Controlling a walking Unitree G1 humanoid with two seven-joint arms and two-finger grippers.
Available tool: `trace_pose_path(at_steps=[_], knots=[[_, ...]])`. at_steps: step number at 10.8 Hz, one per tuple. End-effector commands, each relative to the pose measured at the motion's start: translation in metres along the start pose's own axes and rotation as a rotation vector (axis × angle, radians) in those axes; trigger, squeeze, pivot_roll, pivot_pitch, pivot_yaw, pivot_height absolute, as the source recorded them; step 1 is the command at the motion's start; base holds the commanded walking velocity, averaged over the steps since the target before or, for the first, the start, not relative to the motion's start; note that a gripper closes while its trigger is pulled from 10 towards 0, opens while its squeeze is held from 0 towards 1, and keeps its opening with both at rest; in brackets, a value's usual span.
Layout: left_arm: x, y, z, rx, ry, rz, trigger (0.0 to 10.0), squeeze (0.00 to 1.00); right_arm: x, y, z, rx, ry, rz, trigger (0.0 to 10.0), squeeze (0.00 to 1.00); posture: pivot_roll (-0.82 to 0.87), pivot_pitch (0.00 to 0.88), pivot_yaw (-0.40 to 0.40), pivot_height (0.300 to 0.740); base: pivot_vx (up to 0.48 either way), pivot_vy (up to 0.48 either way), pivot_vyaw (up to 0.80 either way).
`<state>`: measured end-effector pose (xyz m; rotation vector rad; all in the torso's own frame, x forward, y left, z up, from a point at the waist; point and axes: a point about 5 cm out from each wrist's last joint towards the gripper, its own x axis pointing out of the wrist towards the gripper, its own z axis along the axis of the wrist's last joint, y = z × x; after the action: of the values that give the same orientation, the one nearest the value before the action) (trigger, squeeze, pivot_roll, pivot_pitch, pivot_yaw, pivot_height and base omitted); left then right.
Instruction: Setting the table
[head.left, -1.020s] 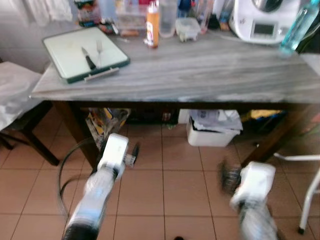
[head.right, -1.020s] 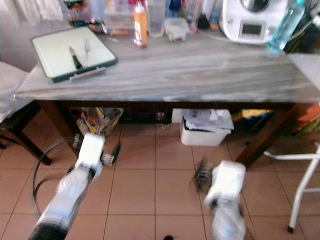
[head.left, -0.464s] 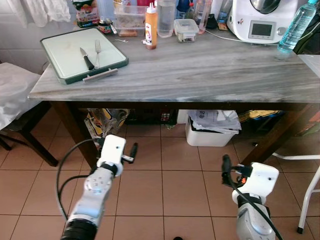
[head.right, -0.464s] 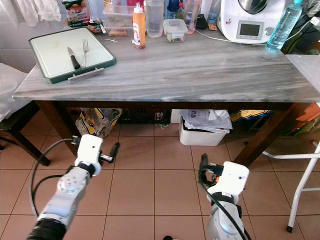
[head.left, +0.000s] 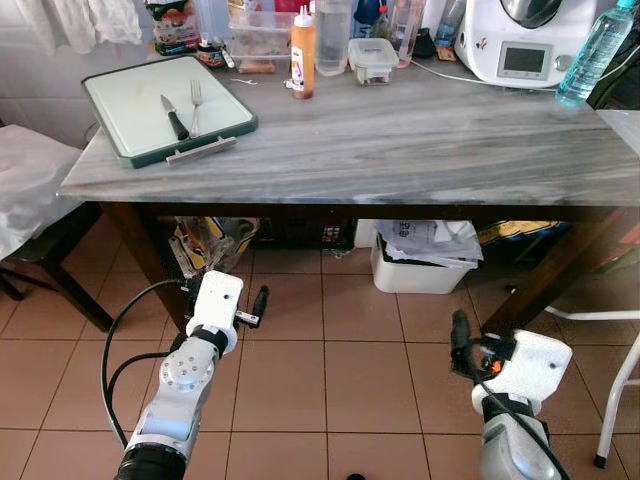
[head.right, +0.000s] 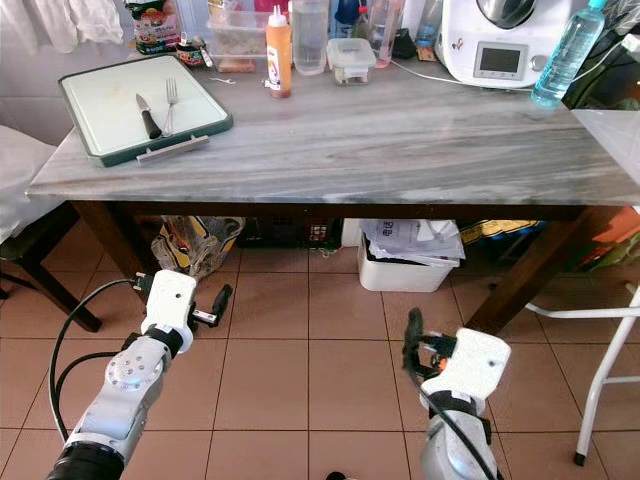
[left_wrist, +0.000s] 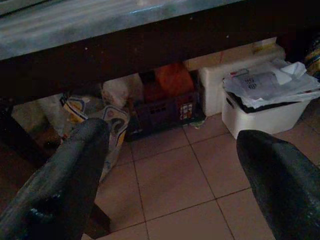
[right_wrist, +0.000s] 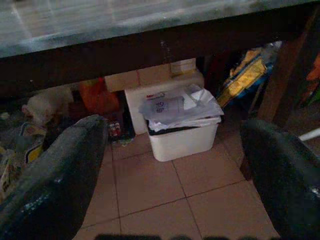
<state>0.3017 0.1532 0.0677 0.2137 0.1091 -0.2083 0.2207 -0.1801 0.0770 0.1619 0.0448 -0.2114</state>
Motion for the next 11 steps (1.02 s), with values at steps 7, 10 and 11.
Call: trace_pose_path(at_steps=[7, 10, 11], knots=[[-0.0005, -0.0054, -0.0056, 0.017, 0.036, -0.011, 10.0, 0.00, -0.0038, 0.0003, -0.0007, -0.014, 0.020, 0.021, 10.0, 0.00, 0.13, 0.090, -0.020, 0.740, 0.000, 0.000, 0.00], [-0.0002, -0.0058, -0.0056, 0.021, 0.040, -0.016, 10.0, 0.00, -0.0053, 0.0019, -0.0009, -0.034, 0.019, 0.034, 10.0, 0.00, 0.13, 0.093, -0.018, 0.740, 0.000, 0.000, 0.00], [-0.0002, -0.0063, -0.0057, 0.024, 0.040, -0.018, 10.0, 0.00, -0.0052, 0.0008, -0.0015, -0.034, 0.023, 0.031, 10.0, 0.00, 0.13, 0.093, -0.017, 0.740, 0.000, 0.000, 0.48]])
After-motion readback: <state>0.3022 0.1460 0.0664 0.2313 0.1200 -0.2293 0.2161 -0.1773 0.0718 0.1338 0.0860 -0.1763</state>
